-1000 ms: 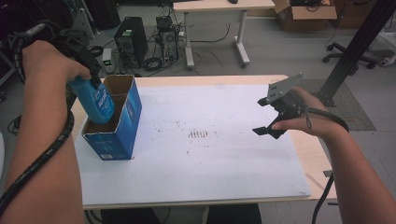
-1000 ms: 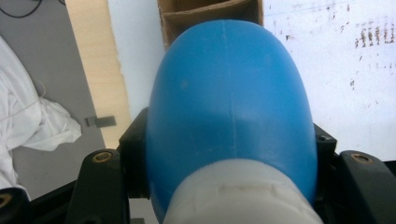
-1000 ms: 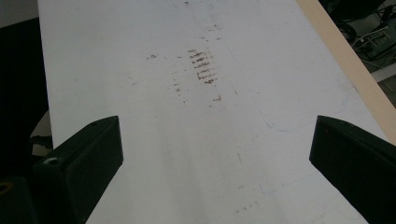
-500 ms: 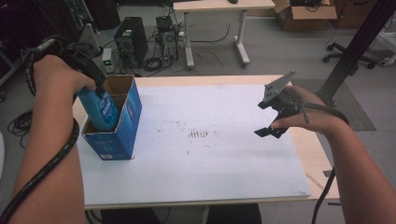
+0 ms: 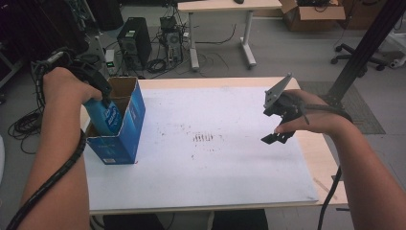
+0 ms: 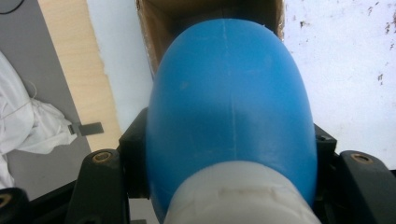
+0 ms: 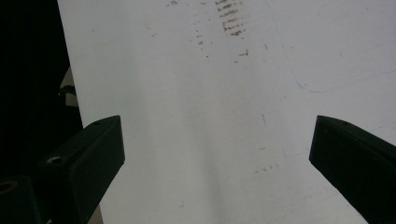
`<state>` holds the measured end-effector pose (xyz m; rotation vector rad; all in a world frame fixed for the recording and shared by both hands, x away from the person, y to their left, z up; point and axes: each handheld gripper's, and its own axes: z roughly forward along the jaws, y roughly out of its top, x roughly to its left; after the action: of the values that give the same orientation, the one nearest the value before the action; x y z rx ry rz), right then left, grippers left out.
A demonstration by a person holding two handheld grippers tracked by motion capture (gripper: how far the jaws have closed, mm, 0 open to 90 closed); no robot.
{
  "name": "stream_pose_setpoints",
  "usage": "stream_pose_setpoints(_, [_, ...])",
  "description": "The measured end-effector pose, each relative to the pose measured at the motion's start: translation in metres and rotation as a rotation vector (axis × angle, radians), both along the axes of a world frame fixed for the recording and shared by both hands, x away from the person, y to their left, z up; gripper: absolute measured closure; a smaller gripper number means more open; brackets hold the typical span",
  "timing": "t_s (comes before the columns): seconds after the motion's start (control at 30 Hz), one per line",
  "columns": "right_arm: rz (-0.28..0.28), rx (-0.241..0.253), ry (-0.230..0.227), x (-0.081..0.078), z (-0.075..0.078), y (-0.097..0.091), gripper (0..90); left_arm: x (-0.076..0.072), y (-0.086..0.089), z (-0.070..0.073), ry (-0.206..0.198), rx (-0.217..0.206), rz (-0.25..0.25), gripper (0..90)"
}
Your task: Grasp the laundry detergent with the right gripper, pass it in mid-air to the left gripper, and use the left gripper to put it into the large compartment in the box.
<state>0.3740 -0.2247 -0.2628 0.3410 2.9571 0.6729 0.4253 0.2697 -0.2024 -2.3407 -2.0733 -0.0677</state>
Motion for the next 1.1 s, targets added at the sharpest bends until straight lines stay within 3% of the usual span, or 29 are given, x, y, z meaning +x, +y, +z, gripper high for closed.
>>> stream_pose_setpoints(0.57, [-0.002, -0.049, 0.022, 0.0, -0.005, 0.001, 3.3, 0.001, -0.003, -0.031, -0.002, 0.014, -0.02, 38.6])
stream_pose_setpoints(1.1, [-0.004, -0.028, 0.025, -0.002, -0.012, 0.0, 3.2, 0.001, -0.008, -0.054, 0.001, 0.025, -0.028, 38.5])
